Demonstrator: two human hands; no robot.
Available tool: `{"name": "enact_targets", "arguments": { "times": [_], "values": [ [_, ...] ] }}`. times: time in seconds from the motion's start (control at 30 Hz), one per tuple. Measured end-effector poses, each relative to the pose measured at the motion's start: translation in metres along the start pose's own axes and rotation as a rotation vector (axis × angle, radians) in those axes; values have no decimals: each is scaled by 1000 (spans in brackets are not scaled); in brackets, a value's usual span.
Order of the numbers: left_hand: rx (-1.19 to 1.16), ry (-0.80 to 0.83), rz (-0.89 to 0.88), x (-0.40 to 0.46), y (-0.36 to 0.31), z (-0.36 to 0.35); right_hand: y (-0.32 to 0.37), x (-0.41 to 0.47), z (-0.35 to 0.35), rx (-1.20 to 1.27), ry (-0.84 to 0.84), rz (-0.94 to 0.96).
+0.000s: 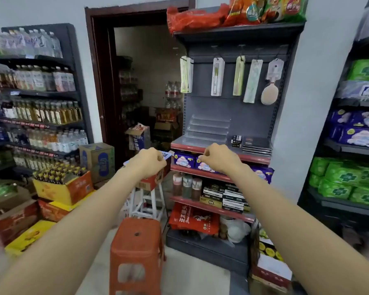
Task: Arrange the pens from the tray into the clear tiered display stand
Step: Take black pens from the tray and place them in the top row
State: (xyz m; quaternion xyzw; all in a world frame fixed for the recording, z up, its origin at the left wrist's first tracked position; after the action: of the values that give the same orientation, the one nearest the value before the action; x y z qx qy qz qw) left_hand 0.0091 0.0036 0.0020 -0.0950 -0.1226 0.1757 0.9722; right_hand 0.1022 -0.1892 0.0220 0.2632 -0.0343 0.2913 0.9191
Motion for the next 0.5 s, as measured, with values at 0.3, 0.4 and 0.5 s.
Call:
{"name": "enact_targets", "arguments": {
  "times": [0.3, 0.4, 0.5],
  "values": [
    [-16, 75, -40, 153, 37, -45, -23, 166, -56, 21, 52, -55],
    [10, 72, -59, 197, 43, -61, -37, 213, -73, 50, 75, -63],
    [63, 59, -95, 239, 47, -82, -55, 255, -92, 86, 81, -61]
  ]
}}
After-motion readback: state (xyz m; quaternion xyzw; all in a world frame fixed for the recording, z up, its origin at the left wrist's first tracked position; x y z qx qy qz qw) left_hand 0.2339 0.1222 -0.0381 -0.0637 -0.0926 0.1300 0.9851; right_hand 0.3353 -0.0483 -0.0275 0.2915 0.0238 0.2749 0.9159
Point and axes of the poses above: each hand's wrist, its own x-axis towards the middle knuckle, its own z-axis out of the back of the hand, y = z × x, the point moved 1 cm from there along x, towards the middle knuckle, and after that the axes turned 10 degrees about x, right-handed, at the moved point
